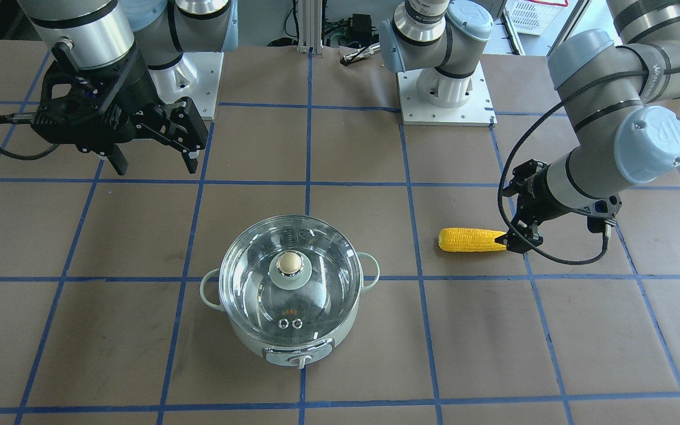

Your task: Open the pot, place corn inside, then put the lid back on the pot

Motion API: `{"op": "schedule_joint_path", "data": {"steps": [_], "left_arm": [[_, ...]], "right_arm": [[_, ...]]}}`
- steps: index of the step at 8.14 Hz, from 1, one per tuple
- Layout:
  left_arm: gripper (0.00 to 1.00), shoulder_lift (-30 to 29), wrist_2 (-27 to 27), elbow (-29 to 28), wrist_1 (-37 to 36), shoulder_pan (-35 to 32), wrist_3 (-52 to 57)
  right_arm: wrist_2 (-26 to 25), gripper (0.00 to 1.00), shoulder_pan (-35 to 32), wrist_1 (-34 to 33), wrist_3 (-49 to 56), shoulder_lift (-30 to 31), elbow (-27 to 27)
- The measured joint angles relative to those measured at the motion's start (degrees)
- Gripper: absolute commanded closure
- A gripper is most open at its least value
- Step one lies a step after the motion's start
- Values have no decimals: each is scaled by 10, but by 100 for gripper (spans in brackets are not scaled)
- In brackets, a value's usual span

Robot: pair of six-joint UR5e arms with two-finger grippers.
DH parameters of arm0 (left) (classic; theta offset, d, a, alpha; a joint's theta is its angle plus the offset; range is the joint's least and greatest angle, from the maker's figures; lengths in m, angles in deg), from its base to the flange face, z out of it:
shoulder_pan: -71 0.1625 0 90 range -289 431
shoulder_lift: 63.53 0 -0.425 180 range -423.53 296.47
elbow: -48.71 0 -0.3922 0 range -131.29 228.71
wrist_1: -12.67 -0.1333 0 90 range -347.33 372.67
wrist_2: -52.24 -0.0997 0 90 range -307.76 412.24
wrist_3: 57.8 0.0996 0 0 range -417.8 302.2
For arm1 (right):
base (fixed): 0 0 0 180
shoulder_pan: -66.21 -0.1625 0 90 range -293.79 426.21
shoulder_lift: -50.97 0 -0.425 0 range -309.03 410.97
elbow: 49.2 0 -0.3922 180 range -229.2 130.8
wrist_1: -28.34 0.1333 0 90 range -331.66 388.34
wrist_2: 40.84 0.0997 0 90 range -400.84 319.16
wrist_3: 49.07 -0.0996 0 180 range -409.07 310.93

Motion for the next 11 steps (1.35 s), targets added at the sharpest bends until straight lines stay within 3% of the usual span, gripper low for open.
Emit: {"op": "schedule_joint_path", "data": {"steps": [3, 7, 11], "left_arm": [[0, -8, -18, 44, -48, 1, -29], [0, -49, -18, 111, -167, 1, -31], [0, -71, -19, 124, -179, 5, -51]], "right_arm": [[1, 0, 0, -2, 0, 0, 1], [-1, 0, 0, -2, -1, -1, 1], [-5, 0, 0, 3, -4, -2, 1]]}}
